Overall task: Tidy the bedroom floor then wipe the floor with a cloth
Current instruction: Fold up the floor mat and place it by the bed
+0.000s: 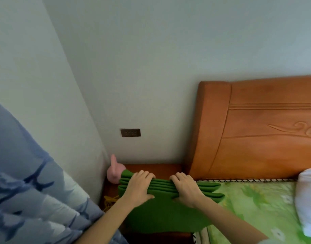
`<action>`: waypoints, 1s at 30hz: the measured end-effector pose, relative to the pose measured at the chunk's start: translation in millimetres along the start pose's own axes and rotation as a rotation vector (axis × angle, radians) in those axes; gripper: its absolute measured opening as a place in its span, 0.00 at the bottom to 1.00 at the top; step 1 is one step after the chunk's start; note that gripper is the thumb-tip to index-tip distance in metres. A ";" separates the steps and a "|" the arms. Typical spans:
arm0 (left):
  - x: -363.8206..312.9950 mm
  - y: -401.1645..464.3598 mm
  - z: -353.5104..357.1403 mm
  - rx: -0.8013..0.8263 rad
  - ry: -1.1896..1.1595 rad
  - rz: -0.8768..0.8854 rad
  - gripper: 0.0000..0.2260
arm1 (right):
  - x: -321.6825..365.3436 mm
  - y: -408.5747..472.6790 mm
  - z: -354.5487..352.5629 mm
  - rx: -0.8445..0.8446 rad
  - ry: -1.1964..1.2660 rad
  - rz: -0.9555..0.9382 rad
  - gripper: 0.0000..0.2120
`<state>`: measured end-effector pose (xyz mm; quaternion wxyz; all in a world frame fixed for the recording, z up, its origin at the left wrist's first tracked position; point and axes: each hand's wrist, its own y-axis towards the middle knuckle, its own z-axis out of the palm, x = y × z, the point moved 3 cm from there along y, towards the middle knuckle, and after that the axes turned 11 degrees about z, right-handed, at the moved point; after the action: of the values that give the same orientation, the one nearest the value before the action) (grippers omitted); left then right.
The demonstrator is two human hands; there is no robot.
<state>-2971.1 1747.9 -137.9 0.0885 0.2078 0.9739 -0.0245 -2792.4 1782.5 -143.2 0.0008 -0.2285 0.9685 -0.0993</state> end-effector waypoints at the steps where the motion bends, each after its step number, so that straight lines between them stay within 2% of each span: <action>1: 5.3 4.7 1.9 0.006 -0.007 -0.008 0.28 | -1.2 9.4 1.2 0.016 0.003 -0.009 0.33; 10: 58.3 50.1 13.9 0.052 -0.067 -0.118 0.29 | -7.8 101.2 -0.5 0.115 -0.018 -0.099 0.33; 14: 79.1 72.5 17.7 0.014 -0.073 -0.172 0.28 | -14.2 142.1 2.2 0.096 -0.014 -0.144 0.32; 20: 112.1 106.1 10.9 -0.033 -0.021 -0.142 0.28 | -19.8 189.9 -7.9 0.007 -0.021 -0.184 0.32; 25: 126.3 111.6 32.2 -0.025 -0.019 -0.187 0.30 | -15.1 204.5 7.1 -0.003 -0.060 -0.166 0.38; 27: 125.6 105.9 56.1 0.004 -0.064 -0.222 0.29 | -4.1 198.9 28.8 0.064 -0.069 -0.145 0.38; 30: 116.5 91.3 92.9 0.161 -0.158 -0.243 0.23 | 11.3 179.3 71.1 0.220 -0.133 -0.114 0.32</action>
<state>-3023.3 1870.0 -251.5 0.1442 0.0922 0.9767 -0.1295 -2878.6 1920.9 -247.0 0.0843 -0.2880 0.9349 -0.1894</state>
